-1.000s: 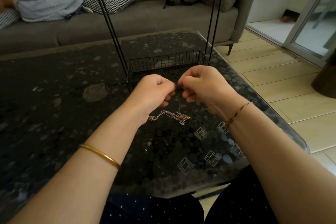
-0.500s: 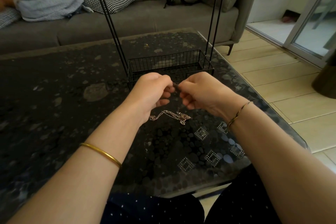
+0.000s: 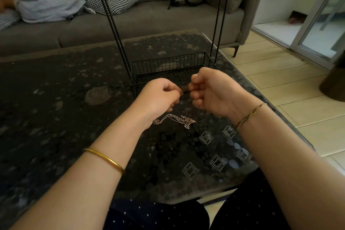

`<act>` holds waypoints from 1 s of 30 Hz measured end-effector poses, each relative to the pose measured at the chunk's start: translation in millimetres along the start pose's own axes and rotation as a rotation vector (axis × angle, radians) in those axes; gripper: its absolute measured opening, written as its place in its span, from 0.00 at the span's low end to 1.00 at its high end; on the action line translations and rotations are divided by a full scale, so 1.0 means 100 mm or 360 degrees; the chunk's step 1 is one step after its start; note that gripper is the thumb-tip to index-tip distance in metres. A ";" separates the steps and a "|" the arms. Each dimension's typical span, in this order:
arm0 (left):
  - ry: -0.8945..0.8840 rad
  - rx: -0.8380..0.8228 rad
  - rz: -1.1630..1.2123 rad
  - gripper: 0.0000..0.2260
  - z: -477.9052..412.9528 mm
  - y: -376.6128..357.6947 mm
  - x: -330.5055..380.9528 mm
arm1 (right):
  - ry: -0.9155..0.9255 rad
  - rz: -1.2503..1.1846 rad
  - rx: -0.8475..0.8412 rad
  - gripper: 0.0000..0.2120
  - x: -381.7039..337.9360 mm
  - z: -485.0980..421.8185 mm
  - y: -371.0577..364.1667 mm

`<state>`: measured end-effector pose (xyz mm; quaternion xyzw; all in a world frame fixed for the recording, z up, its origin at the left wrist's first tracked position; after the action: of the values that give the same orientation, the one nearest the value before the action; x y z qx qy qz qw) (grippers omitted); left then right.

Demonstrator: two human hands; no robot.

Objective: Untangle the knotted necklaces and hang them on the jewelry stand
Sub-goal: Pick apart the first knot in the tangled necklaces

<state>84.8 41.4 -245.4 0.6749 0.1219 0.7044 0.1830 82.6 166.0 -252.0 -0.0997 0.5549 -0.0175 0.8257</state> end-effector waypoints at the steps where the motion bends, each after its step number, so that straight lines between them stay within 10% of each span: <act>1: -0.0011 -0.0011 -0.0018 0.08 0.00 0.00 0.01 | 0.0019 -0.0033 0.0016 0.10 -0.01 0.00 0.01; 16: 0.0380 0.0026 0.0877 0.06 0.01 0.04 -0.11 | 0.0188 0.0258 0.0100 0.07 -0.03 -0.02 0.05; 30: 0.0358 0.0181 0.0831 0.08 0.03 0.07 -0.10 | 0.0327 0.0761 0.0036 0.06 -0.02 -0.04 -0.02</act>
<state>87.0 30.6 -251.4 0.6102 0.0028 0.7902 -0.0572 77.9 164.0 -251.5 0.0460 0.6435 0.1620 0.7467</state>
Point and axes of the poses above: each hand's wrist, its own z-axis away from the middle knuckle, its own y-axis out of the back of the hand, x = y × z, the point moved 7 cm from there along -z, towards the middle knuckle, and after that the axes turned 3 degrees about z, right-handed, at the moved point
